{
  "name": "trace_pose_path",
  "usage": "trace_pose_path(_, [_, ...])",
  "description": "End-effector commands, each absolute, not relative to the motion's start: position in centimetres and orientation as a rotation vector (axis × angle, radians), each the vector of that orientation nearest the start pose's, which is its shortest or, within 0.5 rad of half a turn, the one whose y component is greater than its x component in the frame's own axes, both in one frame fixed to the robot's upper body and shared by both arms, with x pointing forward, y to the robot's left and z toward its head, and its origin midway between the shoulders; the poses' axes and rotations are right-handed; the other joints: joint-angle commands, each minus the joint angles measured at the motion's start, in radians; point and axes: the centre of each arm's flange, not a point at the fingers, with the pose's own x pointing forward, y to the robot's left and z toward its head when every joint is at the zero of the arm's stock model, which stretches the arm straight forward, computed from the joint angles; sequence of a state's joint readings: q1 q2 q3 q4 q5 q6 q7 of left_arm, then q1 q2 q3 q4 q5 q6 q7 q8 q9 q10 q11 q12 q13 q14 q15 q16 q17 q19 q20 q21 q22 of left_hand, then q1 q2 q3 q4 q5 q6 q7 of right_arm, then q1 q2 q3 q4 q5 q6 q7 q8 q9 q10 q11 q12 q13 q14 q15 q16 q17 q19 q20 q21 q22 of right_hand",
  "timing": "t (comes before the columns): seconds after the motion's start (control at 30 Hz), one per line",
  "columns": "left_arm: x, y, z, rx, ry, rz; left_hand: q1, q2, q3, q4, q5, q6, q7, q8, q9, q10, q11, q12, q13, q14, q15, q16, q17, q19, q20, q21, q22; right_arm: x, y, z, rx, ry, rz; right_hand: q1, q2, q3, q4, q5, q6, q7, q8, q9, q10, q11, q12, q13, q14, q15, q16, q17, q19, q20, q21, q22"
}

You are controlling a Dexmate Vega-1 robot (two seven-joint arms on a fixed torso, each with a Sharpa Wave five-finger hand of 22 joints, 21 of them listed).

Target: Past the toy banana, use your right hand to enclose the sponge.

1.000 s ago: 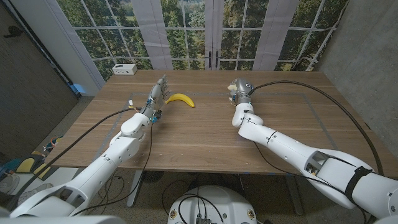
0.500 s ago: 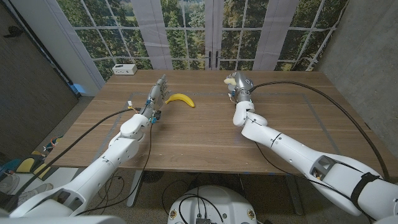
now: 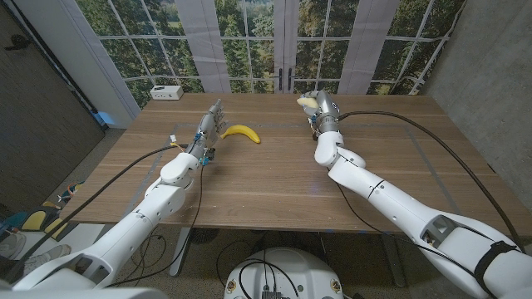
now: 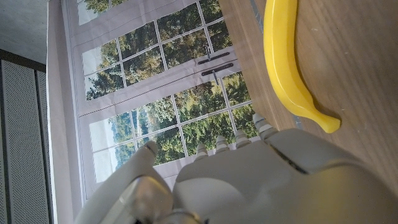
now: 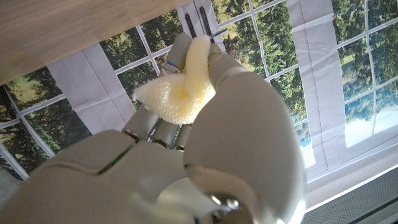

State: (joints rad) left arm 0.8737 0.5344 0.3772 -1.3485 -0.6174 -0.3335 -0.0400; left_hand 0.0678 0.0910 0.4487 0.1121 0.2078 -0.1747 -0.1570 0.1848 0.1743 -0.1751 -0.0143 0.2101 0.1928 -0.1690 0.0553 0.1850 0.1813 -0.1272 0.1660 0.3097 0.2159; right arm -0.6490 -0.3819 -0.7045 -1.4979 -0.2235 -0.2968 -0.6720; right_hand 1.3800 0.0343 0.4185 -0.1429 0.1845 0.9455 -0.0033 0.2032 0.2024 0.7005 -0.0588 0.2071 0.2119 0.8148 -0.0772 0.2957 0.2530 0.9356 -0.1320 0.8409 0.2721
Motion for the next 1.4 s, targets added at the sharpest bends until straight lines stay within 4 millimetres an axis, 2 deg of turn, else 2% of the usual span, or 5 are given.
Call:
trace_pose_path(0.03, [63.5, 28.1, -2.7, 0.008, -0.645, -0.238, -0.005, 0.003, 0.004, -0.002, 0.000, -0.023, 0.006, 0.002, 0.005, -0.059, 0.010, 0.002, 0.004, -0.002, -0.009, 0.003, 0.004, 0.000, 0.004, -0.005, 0.002, 62.9, -14.9, 4.5, -0.455, -0.726, -0.213, 0.154, 0.147, 0.005, 0.002, 0.000, 0.008, 0.005, 0.001, 0.004, 0.006, -0.003, -0.003, 0.001, 0.031, -0.156, 0.001, 0.004, -0.008, -0.090, 0.012, 0.001])
trace_pose_path(1.17, [62.9, 27.9, -2.5, 0.015, -0.652, -0.237, -0.006, 0.004, 0.005, -0.001, 0.000, -0.024, 0.007, 0.001, 0.005, -0.059, 0.010, 0.003, 0.004, -0.003, -0.010, 0.004, 0.003, 0.001, 0.005, -0.005, 0.002, 64.1, -18.6, 4.1, 0.151, -0.581, 0.086, 0.165, 0.145, 0.013, 0.003, -0.003, 0.018, 0.015, 0.000, 0.005, 0.015, 0.006, -0.004, 0.002, 0.038, -0.155, -0.001, 0.003, -0.024, -0.091, 0.049, -0.002])
trace_pose_path(1.2, [62.9, 27.9, -2.5, 0.017, -0.651, -0.239, -0.006, 0.004, 0.005, -0.001, 0.000, -0.024, 0.007, 0.001, 0.005, -0.059, 0.010, 0.002, 0.004, -0.003, -0.010, 0.004, 0.003, 0.001, 0.004, -0.005, 0.002, 64.1, -18.7, 4.1, 0.163, -0.579, 0.092, 0.166, 0.145, 0.013, 0.003, -0.003, 0.018, 0.015, 0.000, 0.005, 0.018, 0.015, -0.003, 0.002, 0.039, -0.156, -0.001, 0.003, -0.026, -0.091, 0.053, -0.002])
trace_pose_path(1.23, [62.9, 27.9, -2.5, 0.016, -0.652, -0.236, -0.006, 0.004, 0.005, -0.001, 0.000, -0.024, 0.007, 0.002, 0.005, -0.059, 0.011, 0.002, 0.004, -0.003, -0.010, 0.004, 0.003, 0.001, 0.004, -0.005, 0.002, 64.1, -18.8, 4.1, 0.175, -0.576, 0.099, 0.167, 0.145, 0.014, 0.003, -0.004, 0.018, 0.015, -0.001, 0.005, 0.014, 0.003, -0.005, 0.002, 0.040, -0.155, -0.001, 0.003, -0.027, -0.091, 0.057, -0.003])
trace_pose_path(1.4, [62.8, 28.0, -2.6, 0.014, -0.653, -0.238, -0.006, 0.004, 0.005, -0.001, 0.000, -0.024, 0.007, 0.001, 0.005, -0.058, 0.010, 0.003, 0.004, -0.003, -0.011, 0.004, 0.003, 0.001, 0.004, -0.005, 0.002, 64.3, -19.3, 4.0, 0.246, -0.557, 0.125, 0.168, 0.145, 0.015, 0.003, -0.004, 0.019, 0.015, -0.001, 0.005, 0.017, 0.006, -0.005, 0.002, 0.040, -0.155, -0.002, 0.003, -0.029, -0.091, 0.061, -0.004])
